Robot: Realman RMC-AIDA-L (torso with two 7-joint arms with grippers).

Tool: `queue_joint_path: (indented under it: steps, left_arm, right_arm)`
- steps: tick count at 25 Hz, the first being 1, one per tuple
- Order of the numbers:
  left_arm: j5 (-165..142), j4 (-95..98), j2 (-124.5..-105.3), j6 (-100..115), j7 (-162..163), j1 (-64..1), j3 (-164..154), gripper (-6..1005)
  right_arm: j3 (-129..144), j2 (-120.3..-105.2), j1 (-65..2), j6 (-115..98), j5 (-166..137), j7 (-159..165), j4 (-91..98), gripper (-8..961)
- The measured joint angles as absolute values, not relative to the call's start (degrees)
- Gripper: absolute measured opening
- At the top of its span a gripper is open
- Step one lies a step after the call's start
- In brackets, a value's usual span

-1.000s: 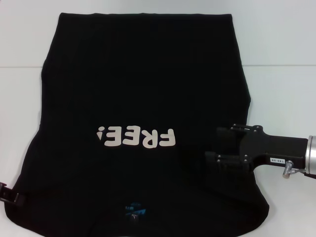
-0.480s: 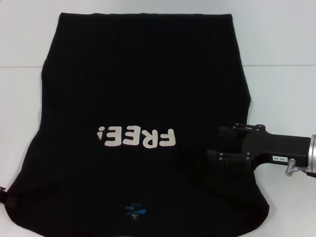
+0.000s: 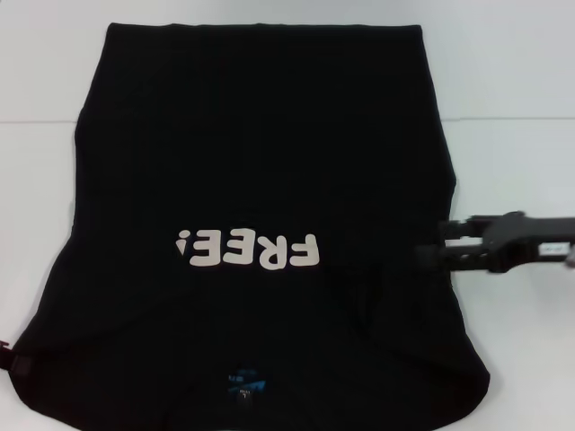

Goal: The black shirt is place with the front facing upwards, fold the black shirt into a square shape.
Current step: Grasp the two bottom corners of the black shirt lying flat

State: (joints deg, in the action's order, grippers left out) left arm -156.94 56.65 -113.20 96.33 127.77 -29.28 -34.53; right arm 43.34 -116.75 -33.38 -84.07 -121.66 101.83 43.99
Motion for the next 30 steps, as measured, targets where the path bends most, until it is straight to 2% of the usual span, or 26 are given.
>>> queue_joint_path:
  steps: [4, 6, 8, 9, 15, 30]
  left_arm:
    - [-156.75, 56.69, -113.06, 97.03, 127.48, -29.61, -33.26, 27]
    - [-156.41, 56.73, -112.97, 97.57, 127.45, -29.78, -32.97, 27]
    - [-156.20, 56.74, -112.88, 98.08, 127.44, -29.92, -32.74, 27]
    - [-156.18, 56.74, -112.82, 98.22, 127.44, -30.04, -32.59, 27]
    - [-155.91, 56.36, -112.12, 98.64, 127.77, -30.41, -31.66, 27]
    - [-155.91, 54.77, -112.00, 98.13, 127.85, -31.37, -31.65, 27]
  right_arm:
    - [43.63, -114.23, -36.93, -89.98, -132.96, 121.05, 51.61, 822]
    - [43.18, -113.69, -40.04, -94.47, -142.12, 128.76, 54.61, 822]
    - [42.97, -114.12, -42.55, -97.30, -149.95, 132.86, 56.48, 822]
    - [43.18, -115.00, -45.05, -99.76, -156.82, 134.92, 57.19, 822]
    - [43.72, -116.77, -48.72, -102.35, -161.64, 136.09, 54.68, 822]
    - [51.45, -119.47, -49.21, -101.04, -161.46, 136.09, 50.70, 813]
